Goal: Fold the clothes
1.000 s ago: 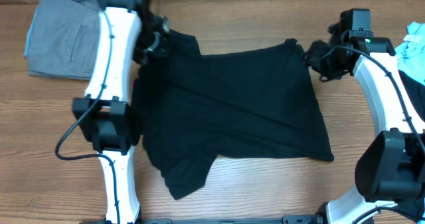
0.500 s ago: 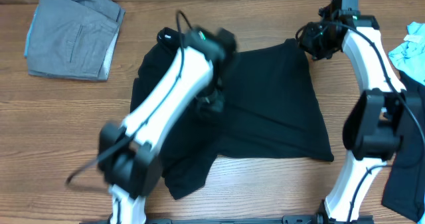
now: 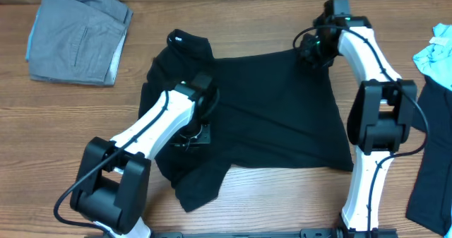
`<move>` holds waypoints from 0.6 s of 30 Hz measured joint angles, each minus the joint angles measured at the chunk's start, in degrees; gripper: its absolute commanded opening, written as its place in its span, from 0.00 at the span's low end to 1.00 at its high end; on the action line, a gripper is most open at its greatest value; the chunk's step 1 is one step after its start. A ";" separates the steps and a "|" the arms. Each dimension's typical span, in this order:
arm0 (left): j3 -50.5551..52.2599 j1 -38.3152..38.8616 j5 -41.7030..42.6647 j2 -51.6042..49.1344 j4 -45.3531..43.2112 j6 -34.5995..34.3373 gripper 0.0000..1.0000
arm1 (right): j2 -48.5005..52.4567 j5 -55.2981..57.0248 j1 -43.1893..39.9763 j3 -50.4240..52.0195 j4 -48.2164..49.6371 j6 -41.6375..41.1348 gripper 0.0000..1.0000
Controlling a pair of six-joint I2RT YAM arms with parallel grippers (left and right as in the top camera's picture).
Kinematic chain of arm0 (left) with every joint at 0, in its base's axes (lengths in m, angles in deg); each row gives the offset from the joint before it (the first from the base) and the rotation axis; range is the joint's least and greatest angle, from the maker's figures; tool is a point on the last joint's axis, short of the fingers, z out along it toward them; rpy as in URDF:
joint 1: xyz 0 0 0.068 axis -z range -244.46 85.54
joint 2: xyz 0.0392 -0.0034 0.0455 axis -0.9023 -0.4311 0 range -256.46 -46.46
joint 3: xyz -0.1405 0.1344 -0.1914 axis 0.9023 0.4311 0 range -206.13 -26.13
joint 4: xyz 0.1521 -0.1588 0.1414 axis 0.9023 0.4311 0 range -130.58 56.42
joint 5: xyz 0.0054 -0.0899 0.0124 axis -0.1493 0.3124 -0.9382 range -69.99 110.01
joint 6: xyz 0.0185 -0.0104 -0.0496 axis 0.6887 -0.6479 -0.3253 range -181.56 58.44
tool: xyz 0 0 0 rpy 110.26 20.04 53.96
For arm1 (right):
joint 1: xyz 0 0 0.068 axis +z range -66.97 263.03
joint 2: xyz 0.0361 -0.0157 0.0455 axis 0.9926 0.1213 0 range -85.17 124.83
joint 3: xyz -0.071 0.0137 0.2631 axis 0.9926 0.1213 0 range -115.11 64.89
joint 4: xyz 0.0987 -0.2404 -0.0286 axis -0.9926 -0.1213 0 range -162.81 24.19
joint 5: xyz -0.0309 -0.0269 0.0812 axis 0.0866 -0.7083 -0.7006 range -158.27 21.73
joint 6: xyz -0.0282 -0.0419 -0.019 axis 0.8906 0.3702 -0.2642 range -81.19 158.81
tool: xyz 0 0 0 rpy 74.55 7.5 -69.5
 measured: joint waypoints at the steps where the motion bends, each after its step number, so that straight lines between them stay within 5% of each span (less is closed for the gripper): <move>1: 1.09 -0.52 0.57 0.00 -1.07 0.22 0.04 | 0.72 0.33 0.48 -0.07 0.00 0.13 0.25; 18: 16.09 -1.31 11.04 1.09 -6.12 1.40 0.04 | 3.39 8.66 -0.52 -1.07 5.44 0.44 0.22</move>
